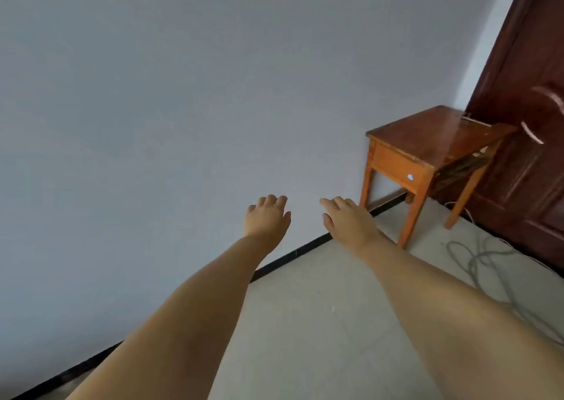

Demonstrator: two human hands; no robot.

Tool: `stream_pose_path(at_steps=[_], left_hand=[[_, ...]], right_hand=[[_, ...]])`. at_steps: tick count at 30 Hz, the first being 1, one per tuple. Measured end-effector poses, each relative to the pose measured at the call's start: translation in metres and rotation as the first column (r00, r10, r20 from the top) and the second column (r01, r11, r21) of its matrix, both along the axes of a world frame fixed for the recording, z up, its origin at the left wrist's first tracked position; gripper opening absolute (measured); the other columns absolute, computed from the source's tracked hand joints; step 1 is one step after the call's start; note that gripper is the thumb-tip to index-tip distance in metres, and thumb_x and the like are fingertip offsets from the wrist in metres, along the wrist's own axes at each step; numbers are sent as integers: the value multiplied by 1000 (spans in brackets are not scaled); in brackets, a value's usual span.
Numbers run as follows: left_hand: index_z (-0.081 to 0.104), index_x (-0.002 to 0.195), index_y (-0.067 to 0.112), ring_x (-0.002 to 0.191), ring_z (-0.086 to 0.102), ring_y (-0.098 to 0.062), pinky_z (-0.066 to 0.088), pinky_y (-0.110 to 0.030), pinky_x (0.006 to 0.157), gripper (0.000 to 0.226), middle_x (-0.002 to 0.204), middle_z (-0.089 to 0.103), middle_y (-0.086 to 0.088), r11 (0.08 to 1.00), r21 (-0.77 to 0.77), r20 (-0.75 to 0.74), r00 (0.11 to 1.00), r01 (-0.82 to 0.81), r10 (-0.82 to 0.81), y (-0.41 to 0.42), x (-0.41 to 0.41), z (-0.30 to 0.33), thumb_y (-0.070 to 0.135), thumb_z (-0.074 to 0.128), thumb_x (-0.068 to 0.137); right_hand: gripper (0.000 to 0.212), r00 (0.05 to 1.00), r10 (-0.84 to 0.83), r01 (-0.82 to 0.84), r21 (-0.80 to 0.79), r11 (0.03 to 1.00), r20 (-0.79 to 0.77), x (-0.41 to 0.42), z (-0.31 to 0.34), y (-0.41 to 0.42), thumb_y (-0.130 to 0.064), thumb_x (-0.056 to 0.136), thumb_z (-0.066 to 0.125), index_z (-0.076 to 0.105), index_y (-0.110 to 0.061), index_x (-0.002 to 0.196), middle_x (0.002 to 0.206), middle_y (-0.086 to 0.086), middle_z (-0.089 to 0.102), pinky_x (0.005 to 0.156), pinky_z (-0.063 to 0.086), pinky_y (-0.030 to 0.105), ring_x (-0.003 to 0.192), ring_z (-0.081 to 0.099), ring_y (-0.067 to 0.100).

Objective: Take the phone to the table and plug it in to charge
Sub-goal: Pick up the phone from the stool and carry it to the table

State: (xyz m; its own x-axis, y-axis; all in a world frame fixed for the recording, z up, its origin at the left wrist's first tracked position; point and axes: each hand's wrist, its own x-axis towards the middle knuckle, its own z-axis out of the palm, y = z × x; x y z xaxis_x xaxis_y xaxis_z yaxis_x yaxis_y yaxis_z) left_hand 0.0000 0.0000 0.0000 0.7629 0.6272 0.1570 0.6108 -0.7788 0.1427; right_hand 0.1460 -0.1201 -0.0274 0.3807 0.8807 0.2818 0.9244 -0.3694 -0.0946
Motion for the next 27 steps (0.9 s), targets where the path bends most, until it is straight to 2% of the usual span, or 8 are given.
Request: stream_pose_path(at_steps=[4, 9, 15, 18, 22, 27], left_hand=[[39, 132, 15, 122, 43, -27, 37, -41, 97, 39, 131, 51, -10, 996, -51, -46, 996, 72, -75, -17, 79, -17, 31, 35, 96], [38, 132, 14, 119, 44, -27, 39, -41, 95, 39, 130, 51, -10, 992, -91, -39, 995, 83, -87, -27, 179, -29, 31, 35, 97], [39, 130, 15, 117, 46, -28, 40, -41, 93, 38, 129, 52, -11, 977, -106, -46, 981, 185, -191, -35, 289, -45, 32, 35, 96], [42, 127, 14, 115, 47, -29, 40, -40, 91, 39, 126, 53, -11, 965, -152, -35, 974, 215, -222, -30, 343, -48, 31, 44, 92], [37, 131, 14, 116, 47, -28, 42, -41, 92, 49, 127, 52, -11, 962, -115, -74, 964, 247, -256, -10, 418, -54, 27, 57, 88], [40, 130, 14, 114, 49, -29, 44, -42, 89, 39, 125, 54, -11, 946, -85, -42, 948, 312, -317, 27, 530, -59, 34, 35, 96]], right_hand=[[38, 997, -78, 77, -29, 997, -27, 73, -15, -25, -23, 94, 42, 48, -11, 130, 110, 15, 62, 75, 52, 43, 99, 58, 34], [39, 992, -117, 114, -82, 990, -36, 160, -20, -46, -28, 97, 35, 42, -16, 134, 118, 9, 57, 77, 48, 37, 106, 56, 27], [37, 977, -210, 204, -137, 969, -32, 260, -18, -64, -28, 98, 35, 43, -13, 131, 125, 12, 57, 85, 49, 38, 113, 55, 27], [39, 971, -234, 224, -166, 960, -42, 310, -24, -59, -28, 98, 35, 42, -13, 133, 128, 12, 55, 91, 49, 41, 116, 53, 28], [37, 964, -266, 260, -147, 954, -20, 379, -30, -43, -29, 97, 36, 45, -14, 129, 120, 11, 58, 77, 51, 42, 102, 60, 31], [34, 957, -290, 284, -140, 949, -28, 480, -33, -21, -30, 96, 38, 47, -14, 124, 105, 11, 60, 70, 49, 39, 94, 61, 30]])
